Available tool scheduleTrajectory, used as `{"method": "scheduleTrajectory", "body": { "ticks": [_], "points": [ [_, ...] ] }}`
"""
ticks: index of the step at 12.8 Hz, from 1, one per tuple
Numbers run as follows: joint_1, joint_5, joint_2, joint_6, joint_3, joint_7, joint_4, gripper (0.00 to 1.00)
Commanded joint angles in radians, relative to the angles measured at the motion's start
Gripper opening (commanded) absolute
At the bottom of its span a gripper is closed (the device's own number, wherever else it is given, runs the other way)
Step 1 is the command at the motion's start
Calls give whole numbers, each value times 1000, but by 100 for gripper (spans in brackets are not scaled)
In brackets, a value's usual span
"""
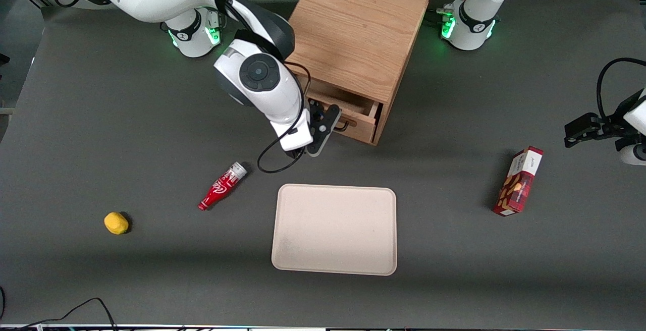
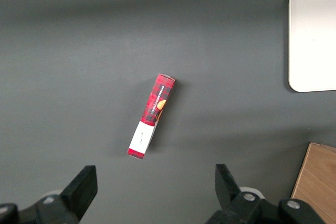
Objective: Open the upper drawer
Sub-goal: 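Pull the handle outward from the cabinet with the right gripper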
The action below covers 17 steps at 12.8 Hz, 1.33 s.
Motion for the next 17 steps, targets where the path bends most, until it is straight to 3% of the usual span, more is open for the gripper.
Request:
{"method": "scheduleTrajectory", "body": {
  "ticks": [1, 11, 17],
  "points": [
    [10, -24, 15, 5, -41, -65, 61, 100],
    [10, -19, 43, 163, -195, -278, 120, 100],
    [4, 79, 55, 164, -235, -276, 181, 100]
  ]
}}
